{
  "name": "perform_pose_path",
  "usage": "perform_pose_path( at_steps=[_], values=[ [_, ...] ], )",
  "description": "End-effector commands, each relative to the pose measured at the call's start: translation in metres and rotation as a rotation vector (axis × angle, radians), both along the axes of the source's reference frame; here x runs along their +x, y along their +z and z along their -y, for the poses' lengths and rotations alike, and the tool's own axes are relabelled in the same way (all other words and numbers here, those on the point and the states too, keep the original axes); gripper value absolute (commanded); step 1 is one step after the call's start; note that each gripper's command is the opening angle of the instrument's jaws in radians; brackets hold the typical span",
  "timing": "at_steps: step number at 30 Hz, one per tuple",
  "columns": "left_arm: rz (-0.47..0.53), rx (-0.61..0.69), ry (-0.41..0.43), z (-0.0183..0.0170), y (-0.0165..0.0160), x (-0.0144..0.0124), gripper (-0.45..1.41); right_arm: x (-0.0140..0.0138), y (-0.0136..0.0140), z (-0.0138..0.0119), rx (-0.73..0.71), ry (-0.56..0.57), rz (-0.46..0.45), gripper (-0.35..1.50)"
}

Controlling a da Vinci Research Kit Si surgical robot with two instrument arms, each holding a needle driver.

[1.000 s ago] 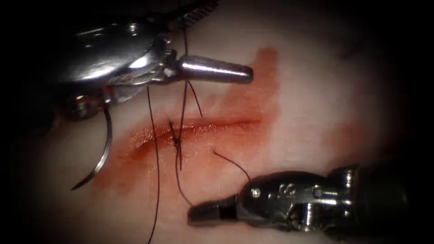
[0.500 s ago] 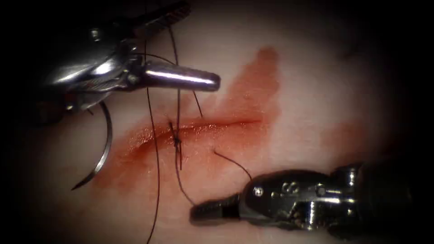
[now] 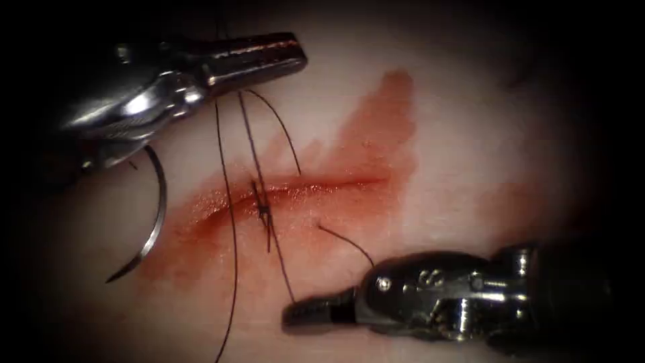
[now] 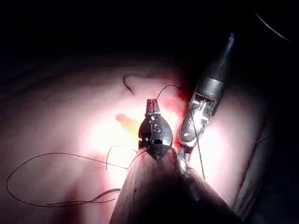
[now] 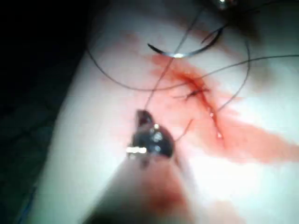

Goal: Wound Closure

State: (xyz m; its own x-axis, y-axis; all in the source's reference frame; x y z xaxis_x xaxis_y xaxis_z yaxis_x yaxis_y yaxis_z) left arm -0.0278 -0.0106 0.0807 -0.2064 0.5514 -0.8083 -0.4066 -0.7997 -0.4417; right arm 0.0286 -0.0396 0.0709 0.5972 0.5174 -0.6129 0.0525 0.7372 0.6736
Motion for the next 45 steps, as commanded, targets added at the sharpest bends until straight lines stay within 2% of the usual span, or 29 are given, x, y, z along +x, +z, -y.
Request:
perform_pose_path(
  at_steps=[1,9,13,16,17,18,20,22,24,28,32,34,36,37,38,39,40,41,42,44,45],
  values=[
    [-0.005,-0.027,0.011,0.0003,0.0003,-0.0004,-0.45,0.0005,0.0004,0.0006,0.002,-0.001,-0.002,-0.35],
    [-0.02,-0.047,0.016,0.0005,-0.0004,-0.0001,-0.45,0.0006,0.0002,0.0007,0.003,-0.001,-0.002,-0.35],
    [0.01,0.037,-0.01,0.0,-0.0004,0.0,-0.45,0.0009,-0.0004,0.0,0.003,0.015,0.002,-0.35],
    [0.025,0.114,-0.05,-0.0005,-0.0007,0.0001,-0.45,0.0011,-0.0011,-0.0008,0.0,0.047,-0.001,0.58],
    [0.028,0.126,-0.054,-0.0006,-0.0008,0.0002,-0.45,0.001,-0.0014,-0.0012,0.006,0.055,-0.012,0.96],
    [0.029,0.132,-0.057,-0.0007,-0.0009,0.0003,-0.45,0.0009,-0.0017,-0.0014,0.01,0.064,-0.022,1.11],
    [0.034,0.129,-0.069,-0.001,-0.0009,0.0005,-0.45,0.0004,-0.0024,-0.002,0.022,0.086,-0.056,1.25],
    [0.052,0.12,-0.086,-0.0011,-0.0008,0.0008,-0.45,-0.0002,-0.0033,-0.0028,0.033,0.091,-0.061,1.3],
    [0.065,0.114,-0.096,-0.0011,-0.0008,0.001,-0.45,-0.0009,-0.0042,-0.0036,0.043,0.097,-0.065,1.32],
    [0.093,0.119,-0.061,-0.0008,-0.0008,0.0011,-0.45,-0.0028,-0.0064,-0.0056,0.049,0.097,-0.08,1.35],
    [0.134,0.131,-0.051,-0.0005,-0.0008,0.0005,-0.45,-0.0042,-0.008,-0.0075,0.046,0.113,-0.093,1.27],
    [0.179,0.154,-0.062,-0.0002,-0.0008,-0.0003,-0.45,-0.0039,-0.0078,-0.0082,0.031,0.148,-0.09,1.2],
    [0.21,0.167,-0.069,0.0002,-0.0008,-0.0014,-0.45,-0.0031,-0.0072,-0.0086,0.017,0.181,-0.083,1.05],
    [0.218,0.172,-0.067,0.0003,-0.0009,-0.0019,-0.45,-0.0028,-0.007,-0.0088,0.017,0.186,-0.084,0.88],
    [0.227,0.182,-0.066,0.0005,-0.001,-0.0024,-0.45,-0.0024,-0.0069,-0.009,0.008,0.192,-0.095,0.46],
    [0.232,0.18,-0.065,0.0006,-0.001,-0.0029,-0.45,-0.0021,-0.0068,-0.0092,0.0,0.197,-0.107,-0.05],
    [0.234,0.18,-0.062,0.0007,-0.0011,-0.0032,-0.45,-0.0018,-0.0068,-0.0093,-0.004,0.205,-0.113,-0.23],
    [0.236,0.18,-0.06,0.0007,-0.0011,-0.0034,-0.45,-0.0013,-0.0069,-0.0095,-0.002,0.216,-0.121,-0.1],
    [0.238,0.18,-0.056,0.0007,-0.001,-0.0036,-0.45,-0.0011,-0.007,-0.0096,0.001,0.221,-0.128,0.14],
    [0.243,0.18,-0.049,0.0006,-0.0008,-0.0036,-0.45,-0.001,-0.0074,-0.0094,0.017,0.205,-0.149,0.76],
    [0.242,0.178,-0.05,0.0005,-0.0007,-0.0035,-0.45,-0.0011,-0.0077,-0.0091,0.023,0.195,-0.155,0.96]
  ],
)
